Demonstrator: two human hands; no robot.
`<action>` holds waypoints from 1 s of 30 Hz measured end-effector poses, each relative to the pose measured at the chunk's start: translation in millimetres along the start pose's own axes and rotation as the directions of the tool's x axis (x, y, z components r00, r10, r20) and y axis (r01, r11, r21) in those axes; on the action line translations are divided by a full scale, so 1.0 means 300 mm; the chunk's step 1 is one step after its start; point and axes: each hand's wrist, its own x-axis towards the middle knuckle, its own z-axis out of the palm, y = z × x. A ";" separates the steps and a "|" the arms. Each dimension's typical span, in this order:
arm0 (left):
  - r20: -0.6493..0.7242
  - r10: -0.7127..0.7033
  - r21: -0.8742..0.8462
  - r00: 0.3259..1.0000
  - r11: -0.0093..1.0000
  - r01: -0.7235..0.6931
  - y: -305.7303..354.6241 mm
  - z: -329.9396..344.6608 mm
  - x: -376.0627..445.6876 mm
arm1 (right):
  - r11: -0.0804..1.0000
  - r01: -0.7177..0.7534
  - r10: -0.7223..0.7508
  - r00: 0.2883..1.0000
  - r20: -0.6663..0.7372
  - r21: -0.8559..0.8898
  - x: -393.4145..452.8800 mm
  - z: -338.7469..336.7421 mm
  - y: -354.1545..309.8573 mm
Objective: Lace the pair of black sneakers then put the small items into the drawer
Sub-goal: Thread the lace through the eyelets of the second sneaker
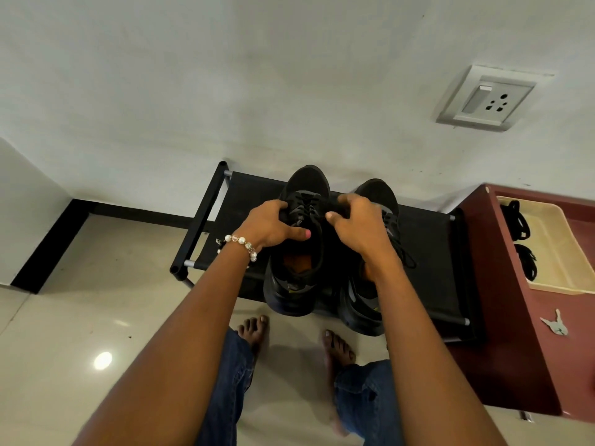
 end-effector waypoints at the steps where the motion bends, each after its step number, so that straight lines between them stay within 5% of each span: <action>1: -0.003 0.012 -0.002 1.000 1.000 -0.012 0.001 -0.001 -0.006 | 0.994 0.010 -0.012 1.000 -0.020 -0.109 0.003 -0.014 -0.006; 3: -0.046 0.061 0.029 0.997 0.998 -0.059 0.011 -0.006 -0.022 | 0.990 0.012 -0.020 0.998 -0.056 -0.143 0.016 -0.046 -0.007; 9: -0.207 0.112 0.015 0.972 0.994 -0.111 0.015 -0.029 -0.058 | 0.935 0.026 0.005 0.996 -0.086 0.353 0.005 -0.063 0.007; 13: -0.209 0.117 0.082 0.971 0.991 -0.101 0.012 -0.007 -0.061 | 0.902 0.109 -0.080 0.993 -0.086 0.419 -0.013 -0.020 -0.026; 22: -0.317 0.225 0.178 0.921 0.968 -0.176 0.006 0.004 -0.063 | 0.958 0.281 -0.285 0.956 -0.077 -0.054 -0.035 0.080 -0.055; 30: -0.302 0.145 0.027 0.942 0.989 -0.144 -0.018 -0.001 -0.031 | 0.990 0.128 -0.137 0.980 -0.145 -0.064 -0.042 0.163 -0.055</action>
